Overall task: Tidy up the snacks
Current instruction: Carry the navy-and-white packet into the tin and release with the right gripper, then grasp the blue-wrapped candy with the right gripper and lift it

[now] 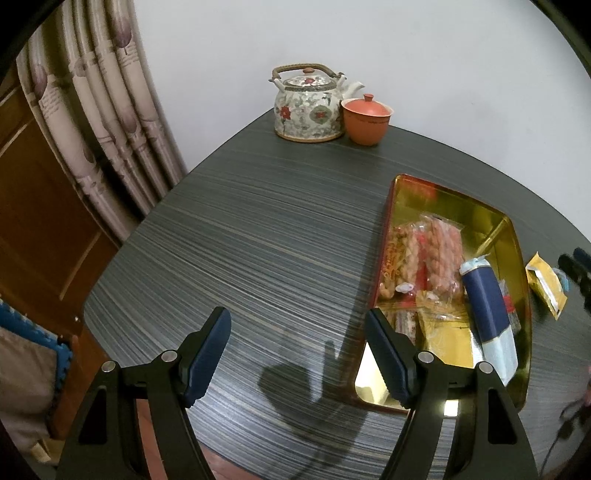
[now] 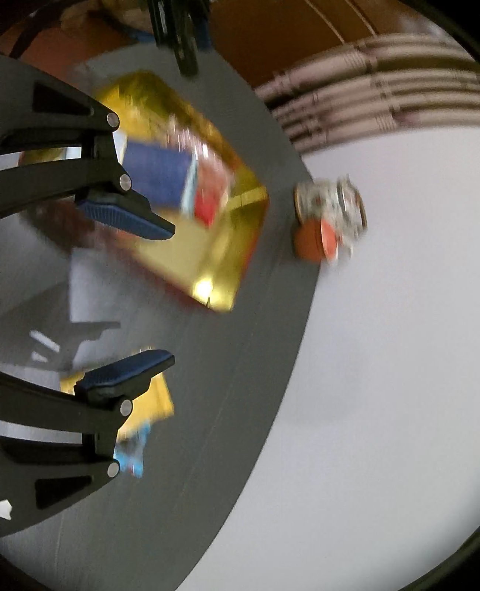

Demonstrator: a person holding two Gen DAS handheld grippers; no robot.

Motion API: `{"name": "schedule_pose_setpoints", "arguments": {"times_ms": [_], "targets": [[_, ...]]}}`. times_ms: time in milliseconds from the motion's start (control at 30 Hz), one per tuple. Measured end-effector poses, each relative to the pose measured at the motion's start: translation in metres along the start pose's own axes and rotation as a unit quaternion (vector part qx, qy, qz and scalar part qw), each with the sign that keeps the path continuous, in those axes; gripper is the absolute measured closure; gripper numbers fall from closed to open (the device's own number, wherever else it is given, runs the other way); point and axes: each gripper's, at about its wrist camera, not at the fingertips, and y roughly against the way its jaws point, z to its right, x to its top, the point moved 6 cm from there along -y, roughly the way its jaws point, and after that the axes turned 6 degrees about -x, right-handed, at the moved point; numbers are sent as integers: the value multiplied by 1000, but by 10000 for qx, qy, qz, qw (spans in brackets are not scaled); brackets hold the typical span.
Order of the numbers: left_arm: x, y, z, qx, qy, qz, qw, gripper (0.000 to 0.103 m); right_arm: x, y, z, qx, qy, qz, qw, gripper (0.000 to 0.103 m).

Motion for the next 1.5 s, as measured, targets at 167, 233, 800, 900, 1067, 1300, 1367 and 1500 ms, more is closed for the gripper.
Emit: {"name": "schedule_pose_setpoints", "arguments": {"times_ms": [167,233,800,900,1067,1300,1367,1500], "targets": [[1,0,-1,18,-16,-4,10000,28,1,-26,63,-519,-153,-288,9981,51],[0,0,0,12,-16,-7,10000,28,1,-38,80,-644,-187,-425,9968,55],[0,-6,-7,80,18,-71,9999,28,-38,-86,112,-608,-253,-1162,9910,64],[0,-5,-7,100,2,-55,9999,28,-51,-77,112,-554,-365,-1156,9911,64],[0,-6,-7,116,-30,-25,9999,28,-70,-64,106,-483,-411,-1118,9917,64],[1,-5,-7,181,-35,40,9998,28,-85,-53,107,-445,-586,-996,9923,63],[1,-4,-8,210,-33,81,9997,28,-88,-49,107,-358,-642,-946,9928,63],[2,-3,-8,279,-63,168,9995,28,-96,-39,110,-168,-689,-850,9939,62]]}}
